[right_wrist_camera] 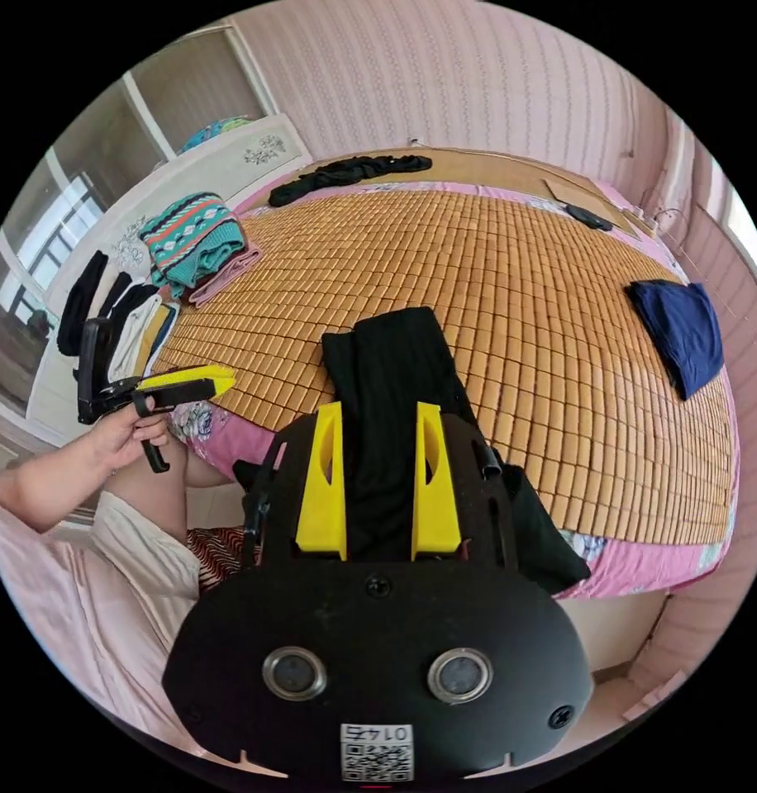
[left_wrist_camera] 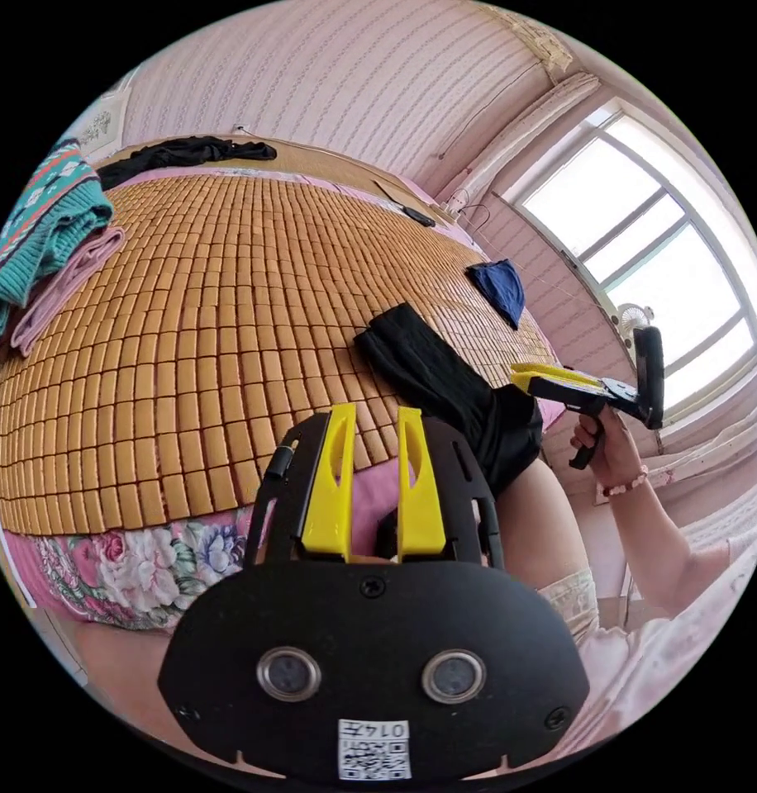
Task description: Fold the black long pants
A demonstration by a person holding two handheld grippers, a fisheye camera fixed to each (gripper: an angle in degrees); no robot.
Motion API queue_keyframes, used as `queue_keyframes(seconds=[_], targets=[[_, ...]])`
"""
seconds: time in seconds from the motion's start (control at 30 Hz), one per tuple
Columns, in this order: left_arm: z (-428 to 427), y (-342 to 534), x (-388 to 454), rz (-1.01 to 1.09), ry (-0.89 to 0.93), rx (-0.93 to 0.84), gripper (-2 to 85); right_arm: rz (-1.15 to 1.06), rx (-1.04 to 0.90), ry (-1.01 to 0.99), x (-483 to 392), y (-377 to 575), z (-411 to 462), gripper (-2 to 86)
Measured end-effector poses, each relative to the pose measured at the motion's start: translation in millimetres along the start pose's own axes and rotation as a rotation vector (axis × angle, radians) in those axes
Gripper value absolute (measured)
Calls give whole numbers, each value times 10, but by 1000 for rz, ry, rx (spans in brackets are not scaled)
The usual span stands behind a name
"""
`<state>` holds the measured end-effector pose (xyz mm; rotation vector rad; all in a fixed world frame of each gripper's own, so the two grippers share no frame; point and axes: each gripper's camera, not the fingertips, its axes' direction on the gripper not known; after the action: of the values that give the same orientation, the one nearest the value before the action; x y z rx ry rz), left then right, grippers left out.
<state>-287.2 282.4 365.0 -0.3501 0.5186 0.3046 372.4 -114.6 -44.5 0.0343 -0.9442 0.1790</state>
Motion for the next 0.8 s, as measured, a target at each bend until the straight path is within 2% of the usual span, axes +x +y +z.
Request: queue_keyframes(seconds=[0.13, 0.2, 0.23, 0.33, 0.43, 0.5, 0.67, 0.8], targets=[[418, -211, 120, -6, 4, -62, 101, -42, -118, -47, -161, -499, 681, 144], [622, -266, 142, -49, 8, -105, 112, -32, -210, -7, -147, -553, 947, 130], [660, -270, 150, -51, -2, -115, 111, -3, -197, 37, -112, -538, 966, 86], [749, -223, 234, 0, -87, -134, 89, 41, -137, 12, 10, -463, 660, 12], [725, -111, 286, 61, -148, -172, 53, 71, -80, 23, 151, -322, 312, 3], [489, 32, 320, 82, -52, -125, 4, 109, -22, 20, 262, -205, 27, 1], [-399, 470, 711, 306, 110, 62, -9, 355, 251, -145, 765, 454, -973, 0], [-1042, 752, 1296, 504, 275, 146, -10, 460, 417, -145, 1016, 830, -1667, -1]])
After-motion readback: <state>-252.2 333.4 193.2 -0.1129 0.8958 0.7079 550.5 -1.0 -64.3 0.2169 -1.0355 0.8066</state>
